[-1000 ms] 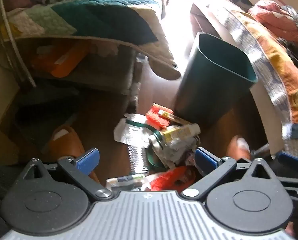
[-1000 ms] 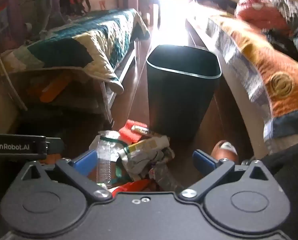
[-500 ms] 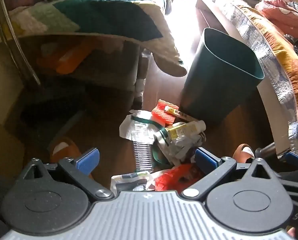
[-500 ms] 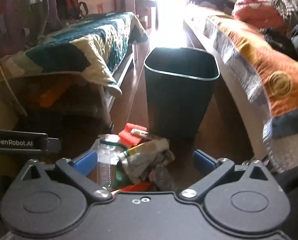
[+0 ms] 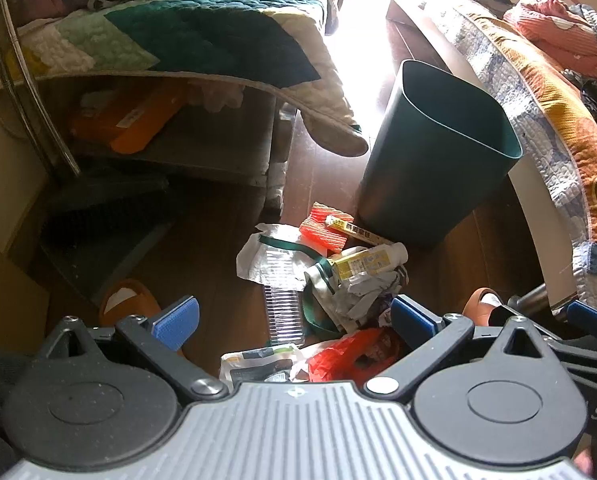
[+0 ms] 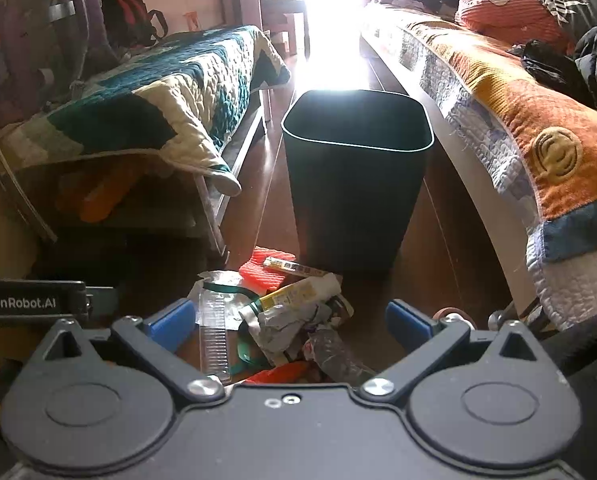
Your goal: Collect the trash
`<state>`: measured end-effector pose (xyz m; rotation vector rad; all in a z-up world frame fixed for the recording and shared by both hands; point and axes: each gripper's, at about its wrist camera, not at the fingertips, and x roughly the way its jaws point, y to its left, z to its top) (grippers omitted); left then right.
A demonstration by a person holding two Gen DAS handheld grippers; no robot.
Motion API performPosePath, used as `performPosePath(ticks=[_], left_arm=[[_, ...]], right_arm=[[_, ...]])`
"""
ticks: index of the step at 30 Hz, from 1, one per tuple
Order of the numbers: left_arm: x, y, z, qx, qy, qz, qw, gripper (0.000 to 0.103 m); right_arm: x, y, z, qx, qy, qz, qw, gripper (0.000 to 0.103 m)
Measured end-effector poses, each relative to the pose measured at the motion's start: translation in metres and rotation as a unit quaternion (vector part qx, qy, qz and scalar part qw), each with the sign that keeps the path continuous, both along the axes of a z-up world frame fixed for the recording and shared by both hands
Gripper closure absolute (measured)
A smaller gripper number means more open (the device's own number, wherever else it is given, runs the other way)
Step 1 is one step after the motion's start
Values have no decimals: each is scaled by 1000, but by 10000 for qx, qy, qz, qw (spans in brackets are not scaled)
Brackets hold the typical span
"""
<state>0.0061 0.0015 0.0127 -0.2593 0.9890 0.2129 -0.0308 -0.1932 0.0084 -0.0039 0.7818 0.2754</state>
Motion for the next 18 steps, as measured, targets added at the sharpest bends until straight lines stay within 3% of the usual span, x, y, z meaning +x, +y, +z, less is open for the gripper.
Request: performPosePath(ticks=[18], left_arm=[[-2,-2,-3,-29,18,-54,10000,0]], right_arm=[[-1,1,1,-54,-52,-16,10000,1]])
